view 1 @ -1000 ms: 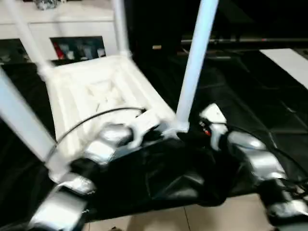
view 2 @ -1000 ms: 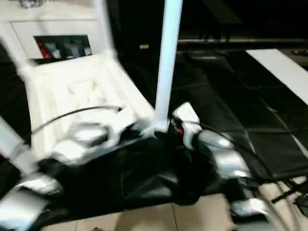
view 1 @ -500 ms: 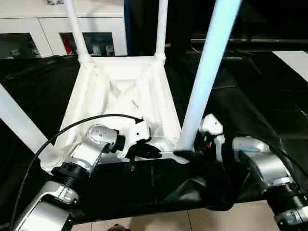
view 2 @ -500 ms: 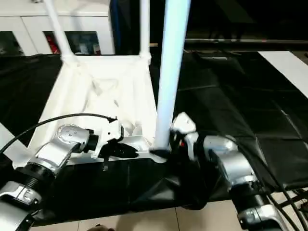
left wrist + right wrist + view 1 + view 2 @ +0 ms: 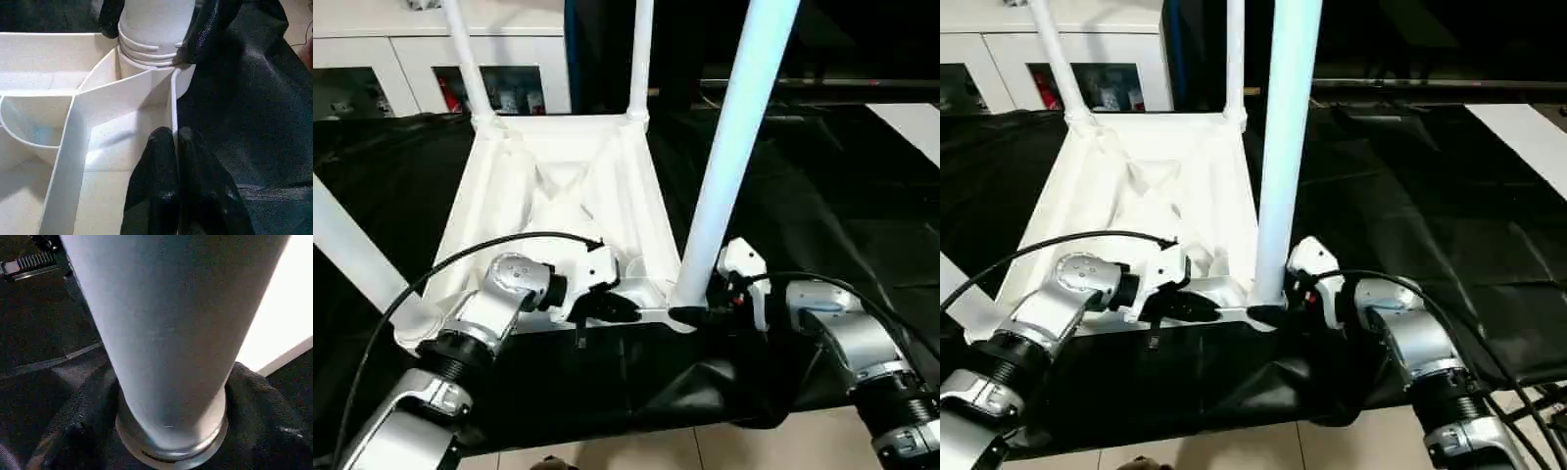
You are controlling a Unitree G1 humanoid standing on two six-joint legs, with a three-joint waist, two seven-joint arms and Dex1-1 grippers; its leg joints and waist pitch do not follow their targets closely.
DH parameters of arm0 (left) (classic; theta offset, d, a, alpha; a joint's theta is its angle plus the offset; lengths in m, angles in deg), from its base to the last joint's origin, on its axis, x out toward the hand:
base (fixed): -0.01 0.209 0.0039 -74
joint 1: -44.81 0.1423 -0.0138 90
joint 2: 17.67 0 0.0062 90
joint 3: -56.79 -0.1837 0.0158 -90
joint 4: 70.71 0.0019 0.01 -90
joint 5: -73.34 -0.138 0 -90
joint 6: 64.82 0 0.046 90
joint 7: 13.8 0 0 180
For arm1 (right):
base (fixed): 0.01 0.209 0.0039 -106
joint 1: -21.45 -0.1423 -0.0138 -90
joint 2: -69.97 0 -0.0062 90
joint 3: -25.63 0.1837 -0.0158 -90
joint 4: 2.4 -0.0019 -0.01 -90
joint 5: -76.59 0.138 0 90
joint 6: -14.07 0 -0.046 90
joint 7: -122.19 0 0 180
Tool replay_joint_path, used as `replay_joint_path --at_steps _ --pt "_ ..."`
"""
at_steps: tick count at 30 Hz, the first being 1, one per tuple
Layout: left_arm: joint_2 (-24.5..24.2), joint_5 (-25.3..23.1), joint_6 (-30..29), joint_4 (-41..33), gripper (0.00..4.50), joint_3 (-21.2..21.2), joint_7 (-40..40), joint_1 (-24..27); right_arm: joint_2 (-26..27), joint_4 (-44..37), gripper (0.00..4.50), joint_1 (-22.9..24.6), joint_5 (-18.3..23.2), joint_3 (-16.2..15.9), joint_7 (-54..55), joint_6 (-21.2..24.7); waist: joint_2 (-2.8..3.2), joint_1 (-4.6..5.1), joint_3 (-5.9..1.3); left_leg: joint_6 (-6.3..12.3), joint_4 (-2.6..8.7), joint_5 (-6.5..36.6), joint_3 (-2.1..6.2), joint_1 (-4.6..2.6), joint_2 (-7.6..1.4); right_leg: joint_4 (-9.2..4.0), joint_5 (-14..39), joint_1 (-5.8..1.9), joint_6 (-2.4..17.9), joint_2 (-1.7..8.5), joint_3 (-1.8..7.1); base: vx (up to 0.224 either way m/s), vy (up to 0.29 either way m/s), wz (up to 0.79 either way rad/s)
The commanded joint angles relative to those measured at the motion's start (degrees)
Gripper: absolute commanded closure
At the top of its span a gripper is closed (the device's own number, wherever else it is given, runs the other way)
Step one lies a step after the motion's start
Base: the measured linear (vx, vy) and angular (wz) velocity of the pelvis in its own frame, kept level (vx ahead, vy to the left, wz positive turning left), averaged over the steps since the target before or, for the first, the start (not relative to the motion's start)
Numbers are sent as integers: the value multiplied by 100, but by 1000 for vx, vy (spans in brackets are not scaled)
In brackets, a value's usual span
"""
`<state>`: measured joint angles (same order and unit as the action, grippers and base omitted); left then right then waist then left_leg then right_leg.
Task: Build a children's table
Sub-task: Rotate leg to tighten
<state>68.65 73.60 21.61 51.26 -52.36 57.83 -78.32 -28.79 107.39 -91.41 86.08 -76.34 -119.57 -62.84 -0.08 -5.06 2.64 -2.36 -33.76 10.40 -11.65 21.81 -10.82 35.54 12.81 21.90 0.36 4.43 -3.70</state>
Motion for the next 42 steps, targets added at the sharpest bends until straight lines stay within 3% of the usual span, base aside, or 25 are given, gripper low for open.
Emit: replay_joint_path --at_steps 1,5,7,9,11,12,13,14,16,19,23,24,26,31,34,37,38,39,42 --pt "55 53 -79 3 450 -131 151 198 5 42 169 -37 44 21 -28 20 -102 1 -347 484 333 515 130 -113 -313 -351 152 -228 1417 448 288 0 0 0" --pt "64 -33 -215 13 450 -157 18 203 96 140 178 -23 9 85 233 137 -97 5 -346 491 329 496 127 -110 -307 -344 115 -222 1441 442 287 0 0 0" --pt "165 -116 -216 144 450 -97 -316 150 261 335 178 -75 -108 195 741 168 -89 27 -331 409 340 613 133 -107 -309 -368 307 -212 1420 444 291 0 0 0" --pt "447 -195 -293 419 450 77 -1025 -1 488 589 178 -138 -267 324 1419 147 -91 62 -294 235 371 928 147 -124 -295 -443 829 -197 1354 462 294 0 0 0" --pt "616 -232 -396 558 450 161 -1417 -93 631 703 178 -166 -311 413 1791 175 -119 114 -274 -4 395 1346 166 -164 -284 -526 1675 -190 1156 477 299 0 0 0" --pt "946 -273 -680 805 450 316 -2146 -269 986 883 178 -239 -291 672 2615 412 -120 138 -274 -30 396 1342 162 -157 -282 -522 1723 -190 1120 466 310 0 0 0" --pt "1118 -283 -815 926 450 395 -2502 -353 1173 983 178 -286 -293 810 3069 532 -104 156 -253 -81 407 1483 169 -190 -276 -565 1990 -139 1065 465 312 0 0 0" --pt "1309 -288 -933 1070 450 490 -2920 -446 1372 1109 178 -345 -296 955 3562 645 -125 185 -252 -140 413 1543 183 -187 -261 -588 2284 -150 971 472 304 0 0 0" --pt "1576 -282 -1039 1287 450 592 -3427 -580 1633 1335 178 -456 -314 1128 4247 778 -105 188 -278 -167 416 1469 198 -189 -272 -589 2145 -158 954 473 308 0 0 0" --pt "1834 -487 -953 1609 450 531 -3918 -732 1847 1607 178 -610 -383 1131 4589 669 -91 166 -300 -39 400 1252 177 -170 -260 -568 1585 -175 1000 458 317 0 0 0" --pt "1864 -649 -875 1626 450 400 -3829 -732 1885 1572 178 -634 -467 1041 4454 499 -87 147 -311 133 396 1082 168 -142 -258 -545 1236 -208 1016 452 306 0 0 0" --pt "1817 -692 -825 1621 450 358 -3761 -716 1913 1504 144 -624 -422 1093 4385 420 -80 147 -313 146 397 1077 167 -142 -260 -544 1200 -209 1026 454 304 0 0 0" --pt "1785 -709 -802 1625 450 337 -3729 -707 1932 1470 107 -622 -383 1134 4358 371 -78 150 -309 150 406 1126 169 -149 -266 -552 1254 -204 1019 453 302 0 0 0" --pt "1661 -739 -626 1709 450 272 -3636 -710 1879 1375 65 -669 -288 1184 4243 193 -77 187 -283 71 452 1458 198 -149 -272 -616 1872 -190 882 466 289 0 0 0" --pt "1533 -797 -326 1722 450 212 -3371 -671 1666 1150 44 -595 -243 1099 3847 191 -62 208 -282 75 471 1517 204 -147 -277 -646 1925 -187 841 457 283 0 0 0" --pt "1252 -825 84 1668 450 76 -2771 -558 965 119 44 -14 -33 794 2575 346 -77 158 -279 193 461 1469 187 -140 -280 -660 1758 -206 771 456 304 0 0 0" --pt "1105 -800 357 1629 450 -15 -2385 -502 594 -348 44 308 47 675 2038 387 -32 133 -281 236 464 1405 199 -118 -279 -655 1673 -236 734 458 302 0 0 0" --pt "1064 -791 477 1615 450 -46 -2265 -485 506 -451 44 383 82 658 1915 416 -55 109 -282 279 454 1392 193 -130 -289 -670 1628 -231 695 459 312 0 0 0" --pt "834 -790 739 1515 450 -199 -1717 -402 60 -862 44 720 250 635 1381 525 -43 116 -298 328 447 1297 186 -119 -278 -641 1565 -224 833 469 301 0 0 0"
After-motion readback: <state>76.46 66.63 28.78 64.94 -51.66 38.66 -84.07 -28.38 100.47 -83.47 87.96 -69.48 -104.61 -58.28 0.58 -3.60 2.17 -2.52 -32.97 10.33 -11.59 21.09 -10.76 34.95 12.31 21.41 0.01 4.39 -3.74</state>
